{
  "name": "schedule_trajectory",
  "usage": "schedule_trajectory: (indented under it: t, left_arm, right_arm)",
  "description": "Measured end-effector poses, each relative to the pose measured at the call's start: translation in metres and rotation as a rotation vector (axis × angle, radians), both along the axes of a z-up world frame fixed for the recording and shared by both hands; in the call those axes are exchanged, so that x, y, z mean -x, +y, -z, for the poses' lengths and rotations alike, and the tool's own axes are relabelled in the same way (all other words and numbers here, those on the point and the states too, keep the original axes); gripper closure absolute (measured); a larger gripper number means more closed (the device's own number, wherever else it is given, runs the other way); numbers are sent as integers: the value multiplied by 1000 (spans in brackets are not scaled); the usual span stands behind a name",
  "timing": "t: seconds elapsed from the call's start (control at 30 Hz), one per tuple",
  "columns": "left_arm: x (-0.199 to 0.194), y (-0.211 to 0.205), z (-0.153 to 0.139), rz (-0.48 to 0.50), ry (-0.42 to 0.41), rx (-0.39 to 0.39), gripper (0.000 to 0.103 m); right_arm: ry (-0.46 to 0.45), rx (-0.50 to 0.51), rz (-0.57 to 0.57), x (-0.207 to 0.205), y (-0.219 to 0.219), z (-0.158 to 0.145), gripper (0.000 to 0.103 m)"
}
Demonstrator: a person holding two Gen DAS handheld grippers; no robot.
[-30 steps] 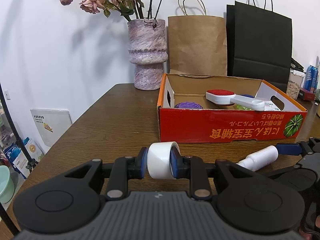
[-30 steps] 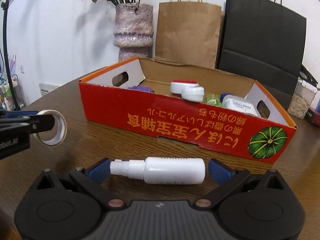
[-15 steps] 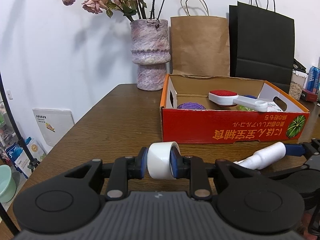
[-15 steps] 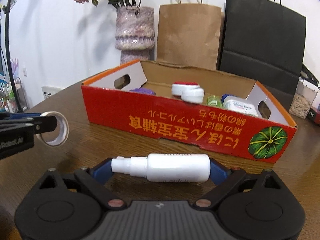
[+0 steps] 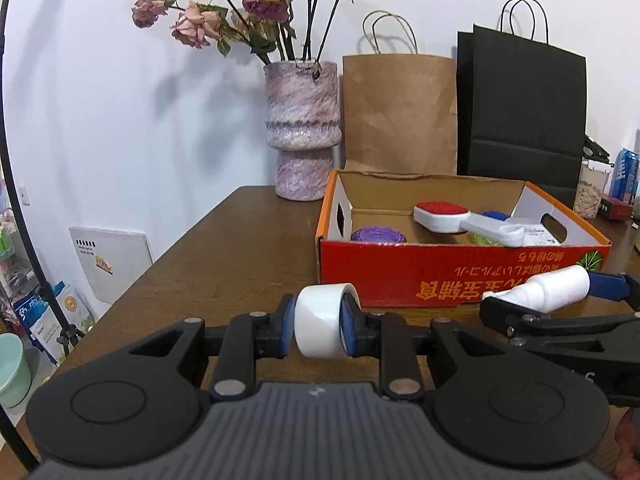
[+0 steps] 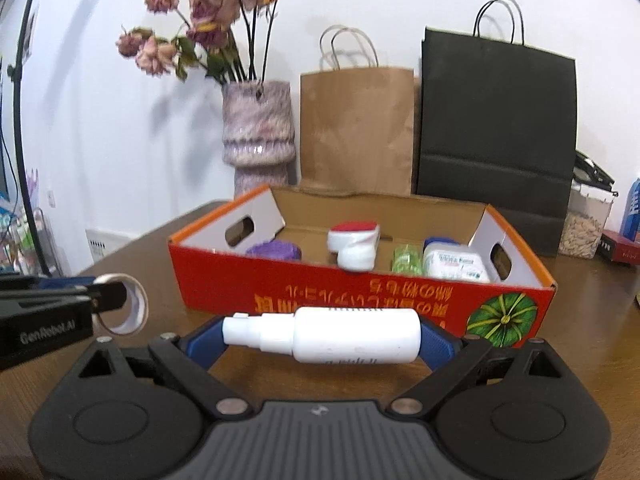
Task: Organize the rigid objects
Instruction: 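Carry the tape roll with the left tool while the right tool carries the spray bottle over the box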
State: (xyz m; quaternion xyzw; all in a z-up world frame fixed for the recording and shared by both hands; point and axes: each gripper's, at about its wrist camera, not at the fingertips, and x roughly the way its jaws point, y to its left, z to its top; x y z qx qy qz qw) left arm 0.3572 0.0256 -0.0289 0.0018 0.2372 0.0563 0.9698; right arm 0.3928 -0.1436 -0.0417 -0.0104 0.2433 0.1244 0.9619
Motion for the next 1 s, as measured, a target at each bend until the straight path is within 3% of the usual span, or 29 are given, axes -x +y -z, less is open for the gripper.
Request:
schedule_trajectory:
  t: [0.53, 1.0]
  left_arm:
    - [-15, -18, -20, -12, -57, -6, 78]
    - [-45, -43, -34, 2, -104, 12, 78]
  right_arm:
    - [-116, -58, 36, -3, -20, -21, 6]
    - [-158, -67, 69, -26, -39, -27, 6]
